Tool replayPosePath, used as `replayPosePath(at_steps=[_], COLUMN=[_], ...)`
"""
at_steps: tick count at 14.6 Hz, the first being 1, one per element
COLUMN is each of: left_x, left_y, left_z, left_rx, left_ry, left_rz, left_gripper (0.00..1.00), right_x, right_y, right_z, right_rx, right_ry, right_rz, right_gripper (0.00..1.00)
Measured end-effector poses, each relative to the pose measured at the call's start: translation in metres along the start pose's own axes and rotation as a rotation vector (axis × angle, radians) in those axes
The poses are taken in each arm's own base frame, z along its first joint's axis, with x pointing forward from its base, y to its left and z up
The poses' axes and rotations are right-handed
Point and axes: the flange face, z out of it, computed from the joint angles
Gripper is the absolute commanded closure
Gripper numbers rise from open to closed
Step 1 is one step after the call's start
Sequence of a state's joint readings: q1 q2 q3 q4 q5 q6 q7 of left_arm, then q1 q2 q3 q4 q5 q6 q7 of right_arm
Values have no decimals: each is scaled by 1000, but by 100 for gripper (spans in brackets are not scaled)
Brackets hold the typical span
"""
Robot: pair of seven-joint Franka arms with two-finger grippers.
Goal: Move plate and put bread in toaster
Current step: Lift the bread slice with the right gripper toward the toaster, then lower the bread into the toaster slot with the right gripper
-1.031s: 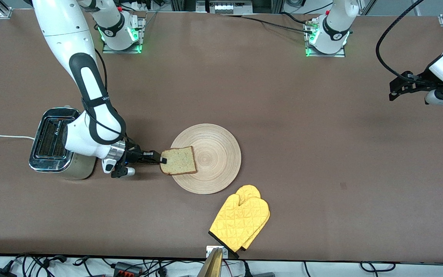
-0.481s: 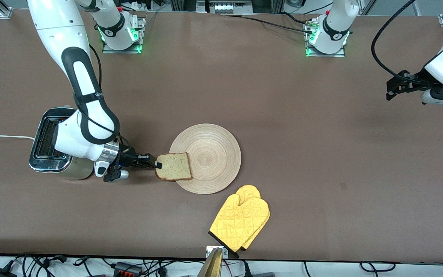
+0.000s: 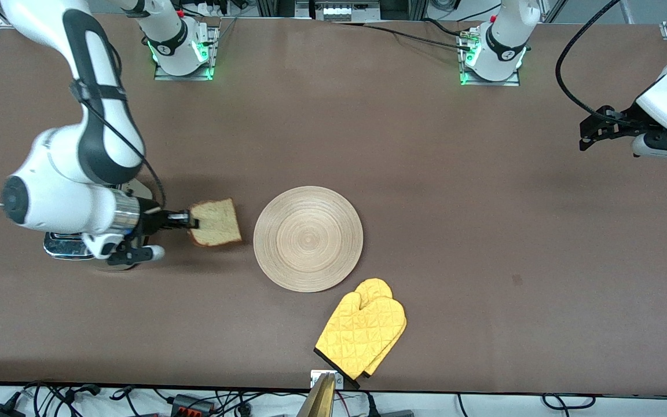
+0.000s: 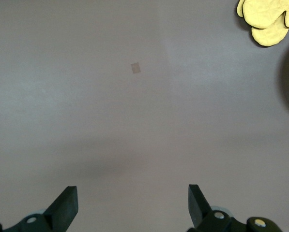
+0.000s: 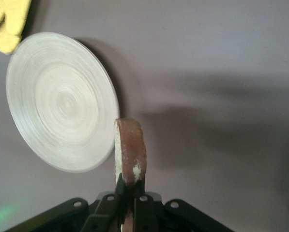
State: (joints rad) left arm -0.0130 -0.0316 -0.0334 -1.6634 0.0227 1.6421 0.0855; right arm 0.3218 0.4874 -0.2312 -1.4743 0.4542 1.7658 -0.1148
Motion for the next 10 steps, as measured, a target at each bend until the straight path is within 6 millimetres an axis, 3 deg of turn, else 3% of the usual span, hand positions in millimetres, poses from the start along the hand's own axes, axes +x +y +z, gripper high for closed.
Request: replayPosePath(at_steps=[4, 6, 8, 10], left_x=[0, 0, 0, 0], left_y=[0, 0, 0, 0], left_z=[0, 0, 0, 0], left_rx=[0, 0, 0, 0], left_ry=[0, 0, 0, -1], left_rz=[0, 0, 0, 0], left_gripper=[0, 0, 0, 0], right_x=[-14, -17, -19, -23], right_y=[20, 27, 28, 25], right_z=[-63, -81, -90, -111], right_rx=[-290, -479, -580, -683], right_ry=[-85, -105, -131, -145], right_rz=[-30, -48, -52, -70], right_gripper=[100, 100, 100, 100])
